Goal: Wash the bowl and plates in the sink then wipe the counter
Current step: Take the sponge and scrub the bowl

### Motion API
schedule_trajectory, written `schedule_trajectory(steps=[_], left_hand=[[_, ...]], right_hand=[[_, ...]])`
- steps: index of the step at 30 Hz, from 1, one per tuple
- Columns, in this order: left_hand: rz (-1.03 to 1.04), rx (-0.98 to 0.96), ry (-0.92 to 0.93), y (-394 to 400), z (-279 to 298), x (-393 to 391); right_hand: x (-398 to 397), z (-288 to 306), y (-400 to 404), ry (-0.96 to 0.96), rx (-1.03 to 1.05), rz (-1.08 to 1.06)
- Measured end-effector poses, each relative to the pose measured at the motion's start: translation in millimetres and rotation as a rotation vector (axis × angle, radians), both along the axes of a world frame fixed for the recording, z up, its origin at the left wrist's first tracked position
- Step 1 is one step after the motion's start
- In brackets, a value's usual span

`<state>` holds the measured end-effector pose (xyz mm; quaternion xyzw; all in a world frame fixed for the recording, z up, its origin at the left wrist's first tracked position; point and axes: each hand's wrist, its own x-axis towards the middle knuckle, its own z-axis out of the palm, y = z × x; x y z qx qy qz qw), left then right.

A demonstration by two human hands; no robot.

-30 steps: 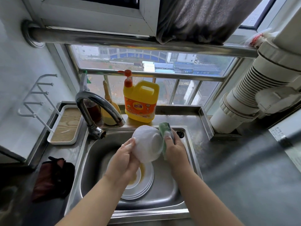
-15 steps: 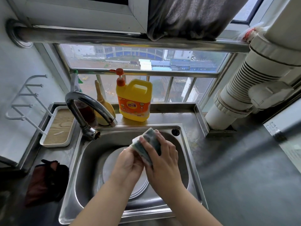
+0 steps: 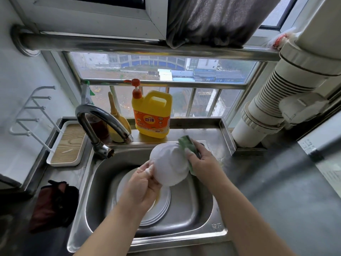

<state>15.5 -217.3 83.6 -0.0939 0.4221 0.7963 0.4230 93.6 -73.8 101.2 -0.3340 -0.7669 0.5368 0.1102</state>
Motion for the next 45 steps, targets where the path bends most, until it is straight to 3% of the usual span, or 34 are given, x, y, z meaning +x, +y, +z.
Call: schedule_trajectory(steps=[4, 6, 8, 12, 13, 15, 18, 19, 21, 24, 26, 28, 30, 32, 34, 36, 40, 43, 45], left_hand=[[-0.020, 0.021, 0.082, 0, 3, -2], [-0.018, 0.036, 0.108, -4, 3, -3], [-0.029, -0.019, 0.200, -11, 2, -1], [-0.165, -0.164, 0.442, -19, 3, 8], [-0.181, -0.201, 0.475, -20, 4, 6], [-0.189, -0.253, 0.561, -21, 6, 0], [-0.202, -0.282, 0.582, -21, 4, -5], [-0.205, -0.277, 0.557, -21, 1, -4], [-0.172, -0.265, 0.479, -21, -4, -3], [-0.037, -0.121, 0.300, -21, 0, -9], [0.064, 0.084, 0.157, -18, 6, -15], [0.097, 0.189, 0.076, -10, 10, -19], [0.121, 0.196, 0.001, -1, 8, -16], [0.134, 0.186, -0.070, 6, 3, -9], [0.103, 0.160, -0.113, 9, -1, -2], [0.072, 0.130, -0.090, 10, -1, 1], [0.120, 0.140, -0.085, 12, 12, -9], [0.150, 0.174, -0.195, 7, 15, -20], [0.165, 0.169, -0.202, 3, 12, -22]], right_hand=[[9, 7, -26, 0.015, 0.813, 0.328], [19, -6, -42, 0.104, 0.972, 0.394], [17, -15, -43, 0.078, 0.870, 0.327], [-14, -5, -2, -0.111, 0.143, 0.030], [-15, -1, -1, -0.130, 0.094, -0.007], [-7, 6, -18, -0.011, 0.204, 0.033], [-1, 11, -58, 0.058, 0.656, 0.289], [-8, 8, -57, 0.049, 0.719, 0.300], [-25, 8, -35, -0.011, 0.479, 0.183], [-28, -1, -2, -0.045, -0.207, 0.007], [-16, -13, -5, 0.048, -0.508, -0.078], [-5, -19, -29, 0.222, -0.629, -0.209], [-1, -23, -55, 0.311, -0.494, -0.304], [1, -23, -74, 0.289, -0.040, -0.279], [1, -23, -78, 0.213, 0.468, -0.095], [-6, -18, -68, 0.172, 0.824, 0.071], [-18, -11, -46, 0.142, 0.815, 0.086], [1, -32, -51, 0.279, 0.889, 0.160], [17, -45, -56, 0.349, 0.755, 0.142]])
